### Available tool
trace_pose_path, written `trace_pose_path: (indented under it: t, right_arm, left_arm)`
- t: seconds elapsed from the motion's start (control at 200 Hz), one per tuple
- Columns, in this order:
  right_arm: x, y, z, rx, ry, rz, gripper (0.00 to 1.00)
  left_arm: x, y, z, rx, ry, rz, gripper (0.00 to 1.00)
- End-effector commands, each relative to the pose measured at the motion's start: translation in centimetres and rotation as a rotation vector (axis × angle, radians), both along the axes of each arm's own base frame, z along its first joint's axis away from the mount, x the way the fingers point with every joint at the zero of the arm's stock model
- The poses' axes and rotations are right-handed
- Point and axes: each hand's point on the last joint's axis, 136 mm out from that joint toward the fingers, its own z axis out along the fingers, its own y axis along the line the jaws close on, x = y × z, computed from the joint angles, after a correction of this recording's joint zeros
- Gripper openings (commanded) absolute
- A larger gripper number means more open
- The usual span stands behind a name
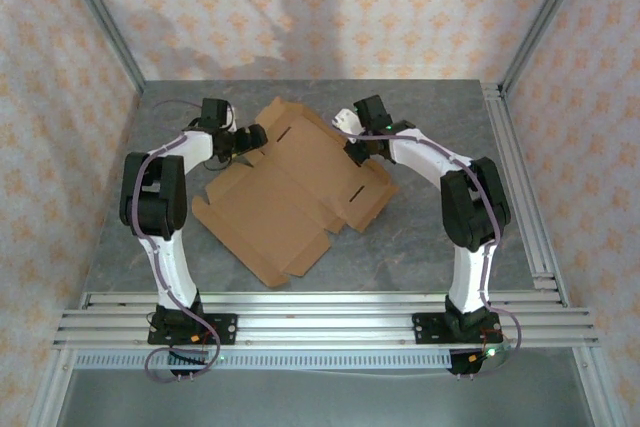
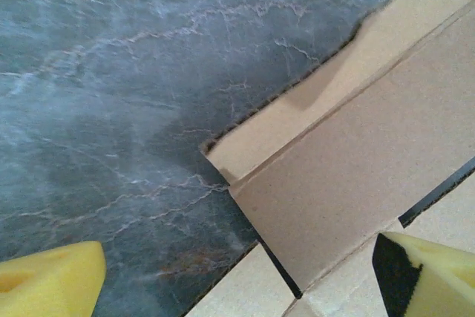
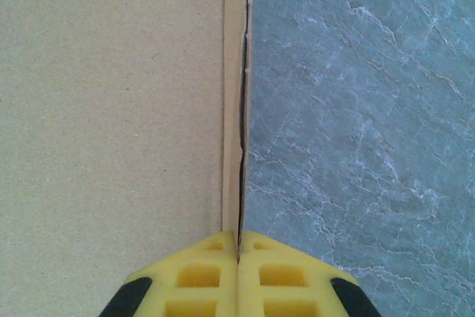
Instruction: Fold the paper box
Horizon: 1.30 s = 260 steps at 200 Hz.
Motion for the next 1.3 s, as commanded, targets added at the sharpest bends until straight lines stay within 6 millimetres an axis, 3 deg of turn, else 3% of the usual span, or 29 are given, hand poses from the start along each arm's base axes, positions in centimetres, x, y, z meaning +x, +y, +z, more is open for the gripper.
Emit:
trace_pose_path:
  t: [0.0, 0.46, 0.766, 0.931, 1.296]
  right_arm:
    - [0.7, -0.2, 2.2, 0.005, -0.075, -0.029, 0.0]
    - [1.5, -0.4, 2.1, -0.011, -0.08, -0.06, 0.0]
    - [1.6, -0.3, 1.8, -0.006, -0.072, -0.07, 0.0]
    - [1.8, -0.3, 1.6, -0.007, -0.069, -0.072, 0.0]
    - [1.6, -0.2, 1.8, -0.007, -0.067, -0.067, 0.0]
  left_arm:
    - [0.9, -1.3, 1.6, -0.062, -0.047, -0.063, 0.93]
    - [0.4, -4.6, 4.6, -0.114, -0.127, -0.178, 0.92]
    - [-1.0, -7.0, 5.6, -0.107, -0.14, -0.253, 0.92]
    - [-1.8, -8.2, 4.8, -0.085, -0.109, -0.289, 0.9]
    - [-2.4, -7.6, -1.0, -0.075, 0.049, -0.22, 0.87]
